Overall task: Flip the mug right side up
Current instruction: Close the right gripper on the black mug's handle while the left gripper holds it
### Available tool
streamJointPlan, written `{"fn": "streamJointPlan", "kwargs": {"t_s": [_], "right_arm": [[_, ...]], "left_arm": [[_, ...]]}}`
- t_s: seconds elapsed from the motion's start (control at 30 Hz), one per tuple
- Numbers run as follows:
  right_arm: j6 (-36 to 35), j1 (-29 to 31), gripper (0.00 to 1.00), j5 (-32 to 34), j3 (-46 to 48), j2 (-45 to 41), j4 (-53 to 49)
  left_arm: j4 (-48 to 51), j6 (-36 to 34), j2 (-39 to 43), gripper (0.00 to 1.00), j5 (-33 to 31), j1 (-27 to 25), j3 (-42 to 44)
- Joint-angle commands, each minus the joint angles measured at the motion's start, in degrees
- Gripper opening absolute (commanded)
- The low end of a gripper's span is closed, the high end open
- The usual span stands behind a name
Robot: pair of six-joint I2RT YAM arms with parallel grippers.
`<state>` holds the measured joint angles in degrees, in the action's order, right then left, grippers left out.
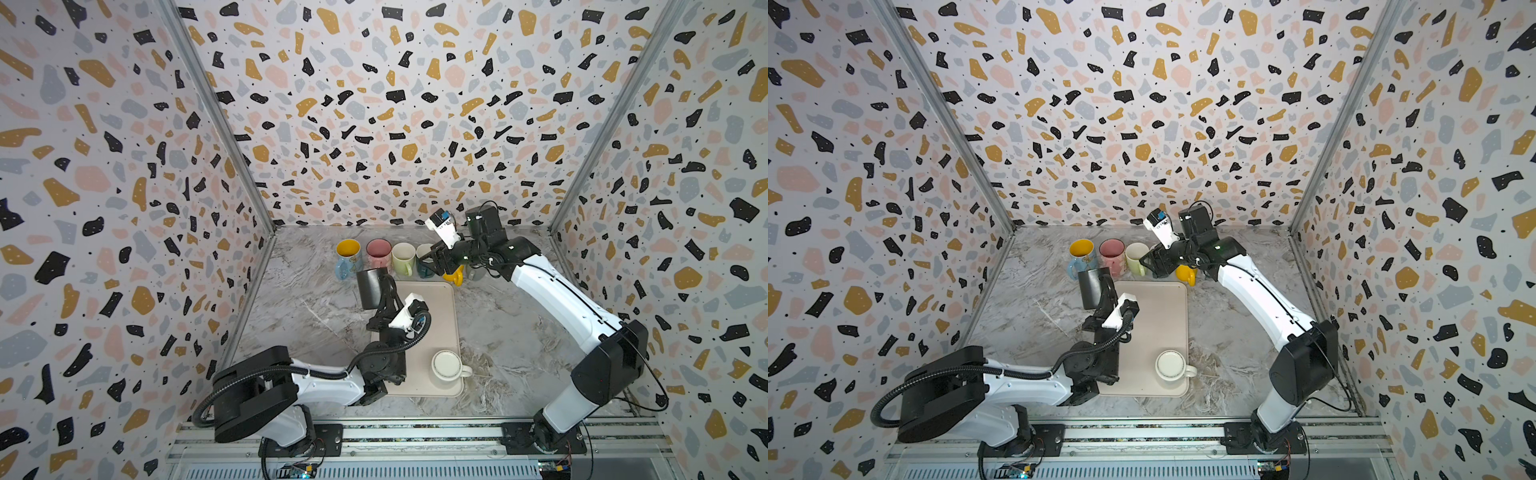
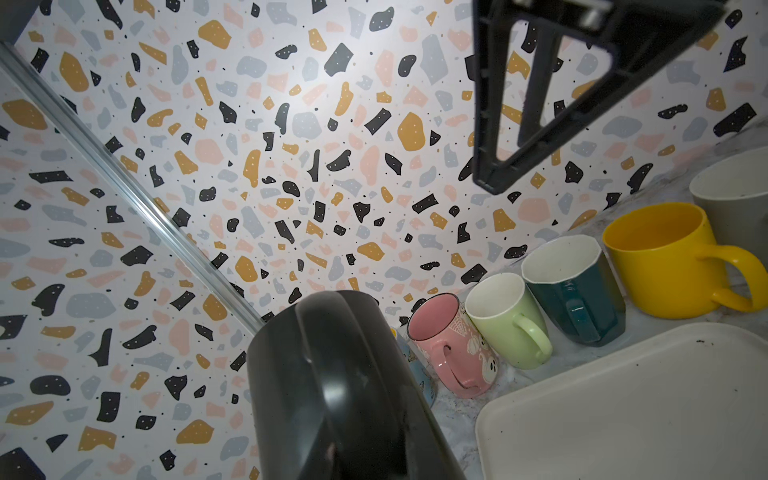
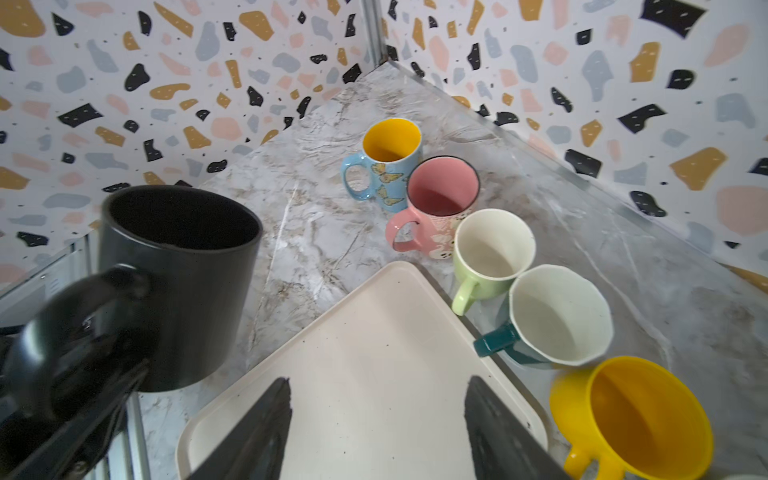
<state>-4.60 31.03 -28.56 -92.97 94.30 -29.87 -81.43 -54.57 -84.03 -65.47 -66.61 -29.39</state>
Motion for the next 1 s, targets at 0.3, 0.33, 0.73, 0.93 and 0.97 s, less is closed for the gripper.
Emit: {"fn": "streamJointPlan", "kwargs": {"t_s": [0.3, 0.33, 0.73, 0.93, 0.97], "right_arm": [[-10.3, 0.0, 0.70, -14.6, -6.7, 1.5, -13.2], [-10.8, 0.0, 0.71, -15.3, -6.5, 1.3, -13.4], [-11.4, 0.7, 0.72, -21.8, -3.4, 2.6, -14.5], [-9.7, 1.1, 0.69, -21.5, -3.3, 5.1, -15.4], [-9.4, 1.1, 0.68, -21.3, -3.5, 5.7, -15.4]], "left_arm": [[-24.3, -14.1, -5.5, 0.00, 5.0, -0.9, -1.6], [-24.3, -14.9, -5.9, 0.00, 5.1, -0.9, -1.8], [-24.3, -19.5, -9.1, 0.00, 6.0, -1.7, -3.2], [-24.4, -22.0, -9.8, 0.00, 6.7, -1.9, -3.8], [-24.3, -22.3, -10.0, 0.00, 6.7, -2.0, -4.0]]}}
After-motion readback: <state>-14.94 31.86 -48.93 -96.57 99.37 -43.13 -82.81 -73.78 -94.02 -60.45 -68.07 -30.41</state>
